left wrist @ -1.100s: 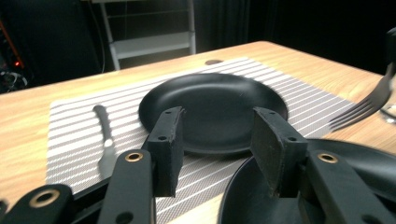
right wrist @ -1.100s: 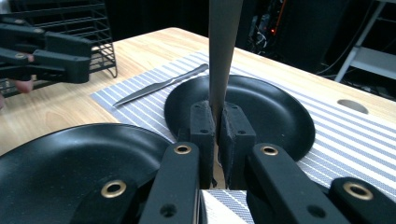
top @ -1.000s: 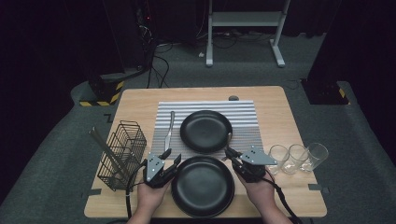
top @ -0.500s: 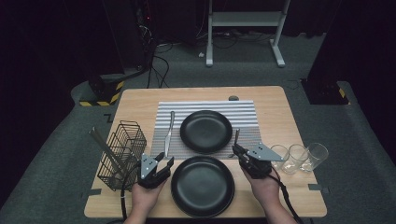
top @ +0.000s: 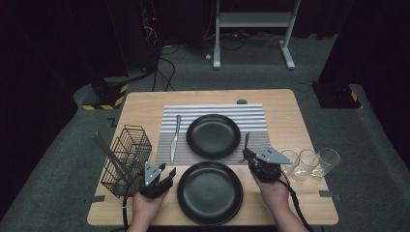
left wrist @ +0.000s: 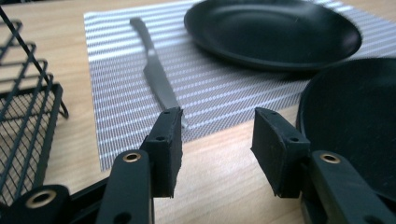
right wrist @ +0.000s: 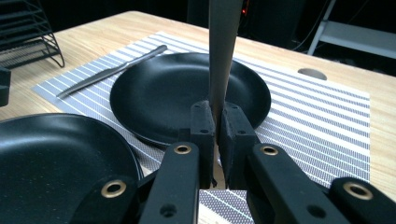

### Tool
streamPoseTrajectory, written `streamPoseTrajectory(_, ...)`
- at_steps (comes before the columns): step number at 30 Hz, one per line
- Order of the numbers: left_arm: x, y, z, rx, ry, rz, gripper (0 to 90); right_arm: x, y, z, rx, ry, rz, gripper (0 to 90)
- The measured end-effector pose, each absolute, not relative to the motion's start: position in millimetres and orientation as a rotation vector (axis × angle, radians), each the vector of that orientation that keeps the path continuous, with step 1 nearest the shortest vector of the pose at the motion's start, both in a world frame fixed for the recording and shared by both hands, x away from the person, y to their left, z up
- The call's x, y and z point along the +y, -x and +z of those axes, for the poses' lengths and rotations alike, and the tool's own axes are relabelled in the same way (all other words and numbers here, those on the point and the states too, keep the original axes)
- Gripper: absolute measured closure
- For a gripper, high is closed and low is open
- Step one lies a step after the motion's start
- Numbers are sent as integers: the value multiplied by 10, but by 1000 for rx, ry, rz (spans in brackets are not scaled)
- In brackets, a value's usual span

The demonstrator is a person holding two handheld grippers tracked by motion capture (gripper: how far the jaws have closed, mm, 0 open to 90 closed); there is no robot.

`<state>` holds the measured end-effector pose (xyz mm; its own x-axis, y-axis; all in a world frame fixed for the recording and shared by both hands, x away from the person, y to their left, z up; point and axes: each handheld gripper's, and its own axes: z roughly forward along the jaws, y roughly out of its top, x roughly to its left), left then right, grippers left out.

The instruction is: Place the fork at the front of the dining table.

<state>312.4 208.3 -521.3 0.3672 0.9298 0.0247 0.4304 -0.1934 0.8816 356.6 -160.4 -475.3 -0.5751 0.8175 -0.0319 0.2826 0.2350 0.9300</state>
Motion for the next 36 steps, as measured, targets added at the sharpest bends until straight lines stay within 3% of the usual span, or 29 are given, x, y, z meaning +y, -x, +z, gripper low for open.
streamPoseTrajectory(10, 2095, -3220, -5336, 1258, -1852, 669, 519, -1574, -3648, -4878, 2013, -1033, 1262, 846)
streamPoseTrajectory(36, 2107, -3266, -5347, 1282, -1881, 607, 507, -1382, -3797, -4918, 2007, -1060, 1181, 848)
